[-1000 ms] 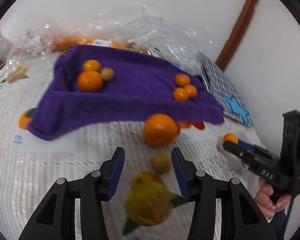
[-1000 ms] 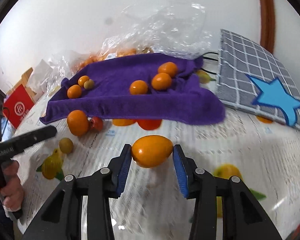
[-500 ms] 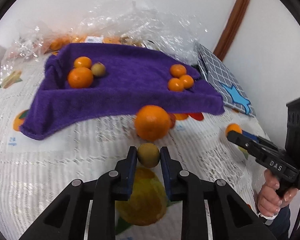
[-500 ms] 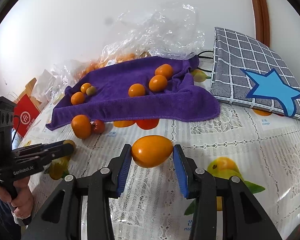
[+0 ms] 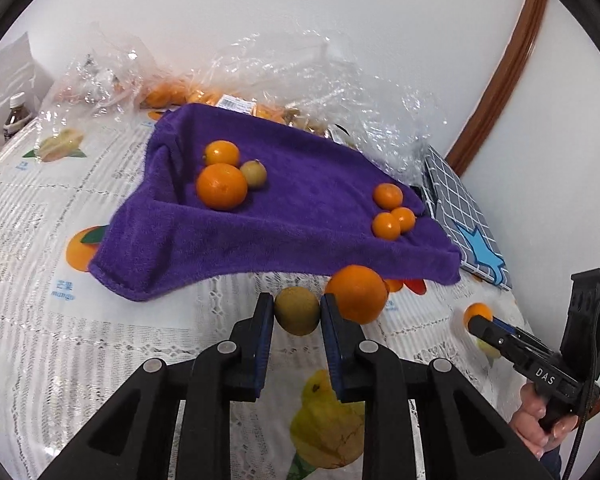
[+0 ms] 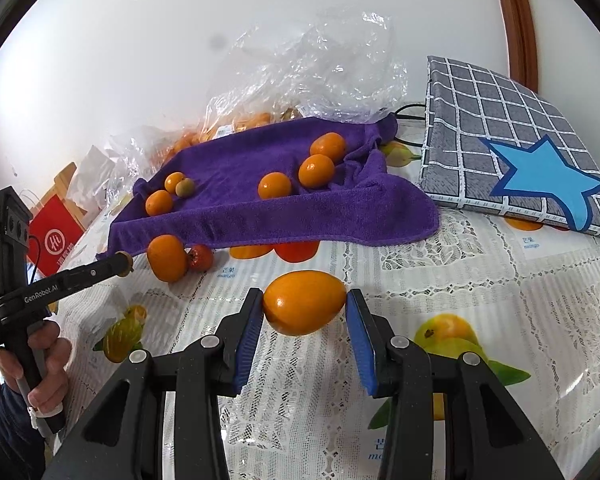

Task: Organize fruits
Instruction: 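Carry both held fruits up and over the purple towel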

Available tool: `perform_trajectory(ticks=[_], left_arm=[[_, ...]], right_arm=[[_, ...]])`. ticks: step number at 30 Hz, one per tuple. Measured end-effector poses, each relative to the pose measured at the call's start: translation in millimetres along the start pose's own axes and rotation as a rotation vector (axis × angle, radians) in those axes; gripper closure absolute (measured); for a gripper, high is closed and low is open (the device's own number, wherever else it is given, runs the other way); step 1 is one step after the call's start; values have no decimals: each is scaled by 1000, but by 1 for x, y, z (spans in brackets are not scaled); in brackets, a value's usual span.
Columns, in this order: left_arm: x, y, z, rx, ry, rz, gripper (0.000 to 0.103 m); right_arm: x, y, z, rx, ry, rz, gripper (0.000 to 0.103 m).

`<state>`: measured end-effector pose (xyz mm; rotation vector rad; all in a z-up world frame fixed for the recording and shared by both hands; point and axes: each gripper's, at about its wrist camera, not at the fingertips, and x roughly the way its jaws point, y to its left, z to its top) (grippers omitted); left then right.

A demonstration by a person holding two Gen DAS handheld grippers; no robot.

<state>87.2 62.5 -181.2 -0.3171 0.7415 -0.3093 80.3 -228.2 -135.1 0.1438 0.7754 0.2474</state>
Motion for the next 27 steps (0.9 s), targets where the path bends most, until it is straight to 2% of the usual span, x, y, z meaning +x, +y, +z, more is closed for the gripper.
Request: perform_trajectory(ticks=[7, 11, 15, 21, 27], left_arm=[[-11, 4, 4, -18, -75, 27, 80], [-7, 10, 5, -40, -54, 26, 80], [-10, 11, 4, -46, -72, 27, 80], [-15, 12, 5, -51, -94, 43, 80], [-17, 28, 8, -124, -89, 57, 80]], right_arm=[[-1, 2, 0, -11, -3, 8, 61], [-3, 1, 0, -10, -11, 15, 61], [-2, 5, 5, -35, -16, -6, 61], [-9, 16, 32, -62, -61, 17, 61], [-9, 28, 69, -77, -118, 21, 61]])
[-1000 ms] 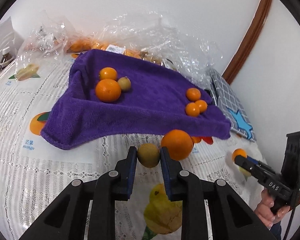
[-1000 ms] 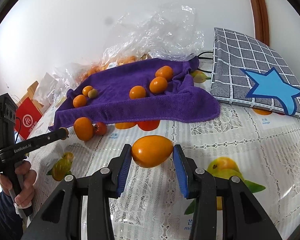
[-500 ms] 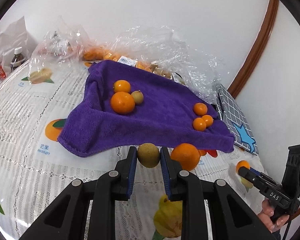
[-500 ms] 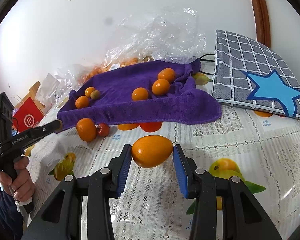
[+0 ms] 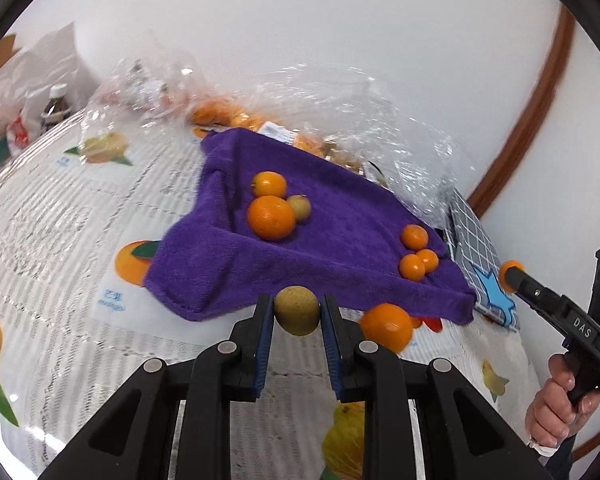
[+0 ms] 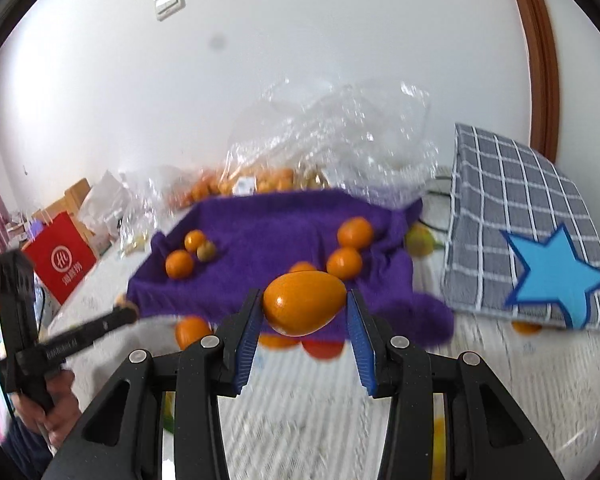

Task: Organize fruits
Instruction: 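Carry both held fruits up and over the purple towel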

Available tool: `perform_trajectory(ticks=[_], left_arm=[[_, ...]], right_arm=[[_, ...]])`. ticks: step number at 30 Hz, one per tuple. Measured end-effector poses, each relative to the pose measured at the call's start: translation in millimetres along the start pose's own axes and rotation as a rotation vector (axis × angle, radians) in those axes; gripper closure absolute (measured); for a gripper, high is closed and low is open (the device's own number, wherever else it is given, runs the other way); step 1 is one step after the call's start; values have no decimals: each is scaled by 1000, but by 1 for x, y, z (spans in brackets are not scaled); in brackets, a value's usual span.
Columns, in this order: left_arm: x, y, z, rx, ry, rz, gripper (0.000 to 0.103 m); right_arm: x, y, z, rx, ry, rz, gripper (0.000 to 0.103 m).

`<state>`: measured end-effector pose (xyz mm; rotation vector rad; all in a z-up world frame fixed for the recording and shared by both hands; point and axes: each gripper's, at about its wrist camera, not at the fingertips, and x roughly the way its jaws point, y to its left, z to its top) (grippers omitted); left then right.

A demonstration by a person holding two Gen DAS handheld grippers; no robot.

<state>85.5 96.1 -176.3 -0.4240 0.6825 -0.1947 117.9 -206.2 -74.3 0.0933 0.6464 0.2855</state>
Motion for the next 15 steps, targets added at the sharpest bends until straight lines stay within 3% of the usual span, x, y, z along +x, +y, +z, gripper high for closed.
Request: perform_trajectory(ticks=[4, 9, 15], left_arm=[[-6, 10, 14, 12, -38, 91, 80], [-16, 24, 59, -25, -103, 84, 80], [2, 11, 96, 21, -142, 122, 80]], right_arm=[[9, 2, 16, -6, -15, 6, 61], [32, -1, 35, -7, 18, 1, 61], [71, -3, 53, 3, 74, -14, 61]])
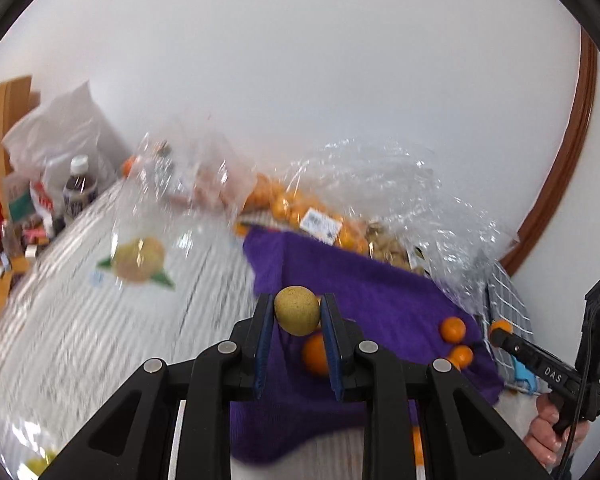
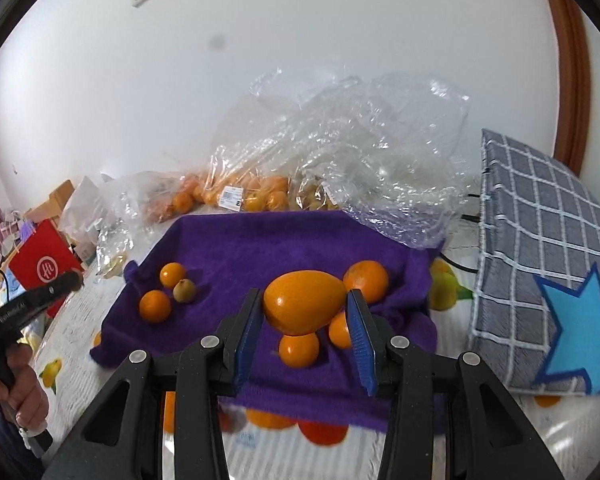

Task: Organize fruits
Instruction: 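Carry both held fruits up and over the purple towel, then open the right gripper then the left to drop both fruits on the towel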

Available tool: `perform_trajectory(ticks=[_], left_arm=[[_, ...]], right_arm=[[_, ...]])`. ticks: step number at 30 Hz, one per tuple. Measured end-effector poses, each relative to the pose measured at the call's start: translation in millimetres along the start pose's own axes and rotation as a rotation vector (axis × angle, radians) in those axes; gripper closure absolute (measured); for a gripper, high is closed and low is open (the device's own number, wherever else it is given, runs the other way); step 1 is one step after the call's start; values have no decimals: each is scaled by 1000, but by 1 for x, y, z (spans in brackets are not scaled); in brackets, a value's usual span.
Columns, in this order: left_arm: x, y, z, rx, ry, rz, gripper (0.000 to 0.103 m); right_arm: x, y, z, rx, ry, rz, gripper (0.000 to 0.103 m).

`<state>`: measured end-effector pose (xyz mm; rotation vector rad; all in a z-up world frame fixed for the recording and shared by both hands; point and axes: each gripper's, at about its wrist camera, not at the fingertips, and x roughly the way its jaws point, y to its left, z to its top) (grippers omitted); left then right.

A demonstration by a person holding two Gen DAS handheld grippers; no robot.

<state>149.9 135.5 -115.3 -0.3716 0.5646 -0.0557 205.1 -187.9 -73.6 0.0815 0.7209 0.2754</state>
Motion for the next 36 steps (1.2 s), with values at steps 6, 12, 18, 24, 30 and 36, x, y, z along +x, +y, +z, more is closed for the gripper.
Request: perform_trajectory(ticks=[6, 12, 18, 24, 30, 36], left_arm=[[36, -8, 9, -12, -12, -26, 80], [52, 1, -3, -30, 16, -60, 80], [54, 16, -2, -121, 30, -107, 80], [57, 13, -5, -103, 47, -100, 80], [62, -13, -8, -24, 87, -115, 80], [89, -56, -6, 90, 181, -52, 80]], right_arm=[[36, 0, 11, -4, 55, -9, 61], [73, 1, 0, -25, 109, -48, 61], [86, 9, -6, -68, 124, -68, 61], [94, 15, -10, -98, 139, -81, 61], [87, 13, -9, -75, 148, -51, 56], [54, 2, -8, -51, 96, -50, 48]])
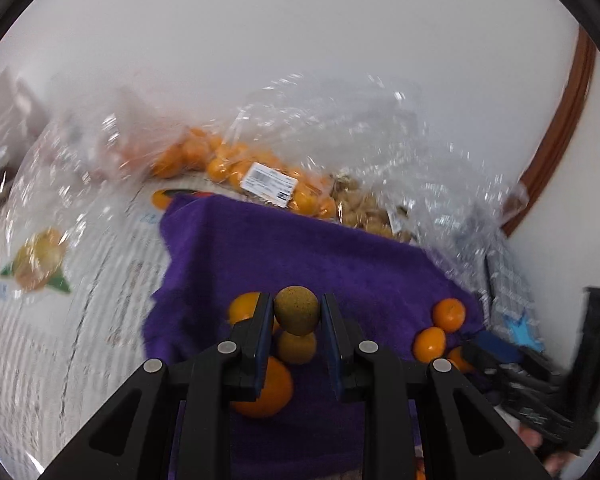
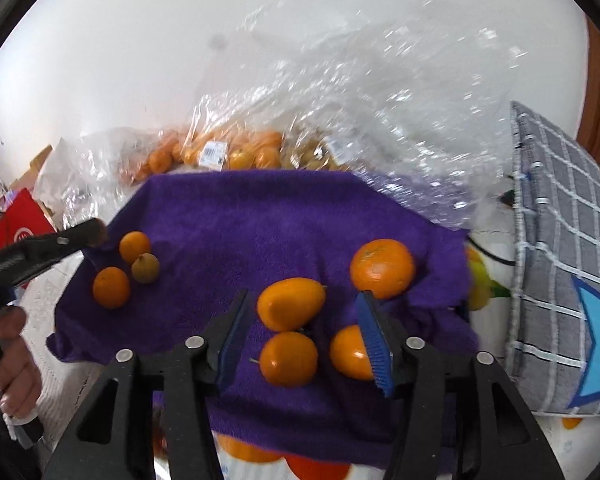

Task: Organize fruits
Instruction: 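Open the right gripper then the left to drop both fruits on the towel, then grasp a small red fruit with the right gripper while the left grasps an orange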

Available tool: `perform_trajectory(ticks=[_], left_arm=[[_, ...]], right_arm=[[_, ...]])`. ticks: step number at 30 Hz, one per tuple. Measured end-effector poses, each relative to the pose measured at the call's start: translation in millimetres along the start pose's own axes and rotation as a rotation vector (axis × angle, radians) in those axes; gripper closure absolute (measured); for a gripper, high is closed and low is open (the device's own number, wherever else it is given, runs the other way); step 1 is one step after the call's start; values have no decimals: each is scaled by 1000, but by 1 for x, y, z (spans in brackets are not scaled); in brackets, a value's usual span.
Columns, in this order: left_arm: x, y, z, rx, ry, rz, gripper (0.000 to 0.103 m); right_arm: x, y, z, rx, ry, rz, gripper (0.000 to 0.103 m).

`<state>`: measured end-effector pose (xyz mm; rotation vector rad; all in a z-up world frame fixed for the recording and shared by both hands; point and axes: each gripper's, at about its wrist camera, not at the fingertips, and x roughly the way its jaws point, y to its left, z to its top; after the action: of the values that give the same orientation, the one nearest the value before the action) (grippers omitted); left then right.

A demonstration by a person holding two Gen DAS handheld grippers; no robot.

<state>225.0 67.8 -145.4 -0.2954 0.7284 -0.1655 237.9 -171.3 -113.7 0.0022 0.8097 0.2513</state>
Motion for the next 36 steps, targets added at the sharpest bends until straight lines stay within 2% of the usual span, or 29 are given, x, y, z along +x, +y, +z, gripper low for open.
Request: perform_trajectory(ticks=[7, 13, 17, 19, 22, 27, 31, 33, 36], left_arm=[[45, -21, 8, 35, 124, 60, 80], [69, -23, 8, 34, 186, 107, 80], [69, -23, 9, 34, 199, 102, 79], [61, -23, 10, 36, 186, 102, 71], [41, -22, 11, 35, 150, 95, 64], [-3, -5, 3, -10, 96, 61, 63], [-37, 10, -11, -33, 69, 39, 63], [-51, 16, -20, -47, 58, 27, 63], [-68, 23, -33, -57, 43, 21, 63]], right_arm=[[-35, -20, -1, 36, -77, -19, 46], [-41, -42, 0, 107, -89, -6, 46], [-38, -52, -1, 141, -83, -11, 46], [-38, -54, -2, 145, -82, -12, 46], [-37, -51, -2, 140, -80, -8, 46], [-46, -37, -3, 107, -80, -1, 46], [-62, -15, -16, 52, -88, 8, 47], [-69, -4, -28, 44, -72, 51, 59], [-74, 13, -48, 22, -54, 113, 61]])
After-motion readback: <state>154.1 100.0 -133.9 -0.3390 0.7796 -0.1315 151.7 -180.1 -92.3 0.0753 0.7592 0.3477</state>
